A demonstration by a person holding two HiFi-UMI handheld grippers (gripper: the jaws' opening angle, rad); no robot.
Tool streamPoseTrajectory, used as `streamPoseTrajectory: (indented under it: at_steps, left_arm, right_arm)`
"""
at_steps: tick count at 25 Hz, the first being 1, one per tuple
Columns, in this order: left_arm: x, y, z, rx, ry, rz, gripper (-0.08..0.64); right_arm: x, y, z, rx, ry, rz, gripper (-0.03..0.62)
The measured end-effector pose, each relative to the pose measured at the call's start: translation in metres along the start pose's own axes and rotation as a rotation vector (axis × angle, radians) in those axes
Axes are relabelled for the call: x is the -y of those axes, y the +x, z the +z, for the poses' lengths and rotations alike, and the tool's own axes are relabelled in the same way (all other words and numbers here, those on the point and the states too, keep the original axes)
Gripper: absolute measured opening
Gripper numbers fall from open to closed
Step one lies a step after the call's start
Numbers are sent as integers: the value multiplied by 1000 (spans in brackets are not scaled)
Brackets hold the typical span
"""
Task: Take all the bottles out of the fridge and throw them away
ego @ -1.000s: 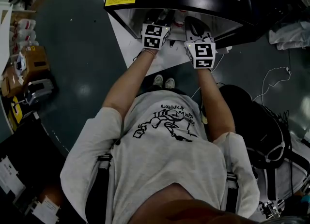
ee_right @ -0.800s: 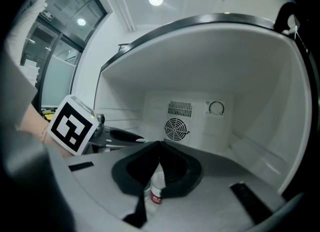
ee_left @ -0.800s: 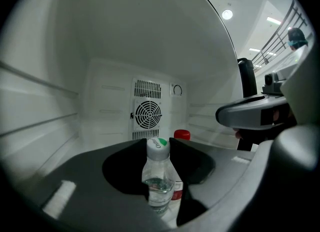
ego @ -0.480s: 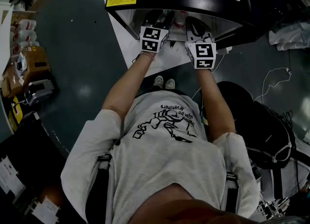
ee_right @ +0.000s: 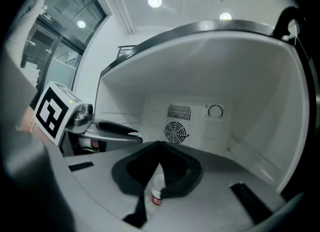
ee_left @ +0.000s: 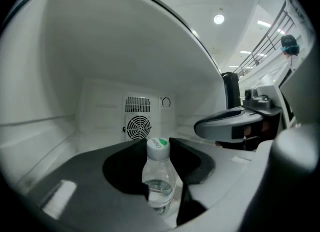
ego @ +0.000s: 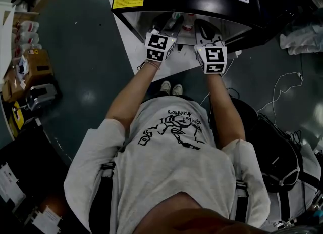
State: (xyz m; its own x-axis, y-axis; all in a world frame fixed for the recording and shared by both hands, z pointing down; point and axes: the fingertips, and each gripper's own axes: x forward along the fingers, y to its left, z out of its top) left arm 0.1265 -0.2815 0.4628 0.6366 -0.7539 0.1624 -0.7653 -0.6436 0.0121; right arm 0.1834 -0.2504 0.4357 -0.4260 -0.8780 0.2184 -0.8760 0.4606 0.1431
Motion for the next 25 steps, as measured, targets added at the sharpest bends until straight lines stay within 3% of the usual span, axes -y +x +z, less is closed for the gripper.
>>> streamPoseTrajectory:
  at_steps: [25]
  left_arm:
    - [41, -53, 61, 67, 21, -96, 147]
  right_arm:
    - [-13, -37, 21, 13, 41, 39, 8]
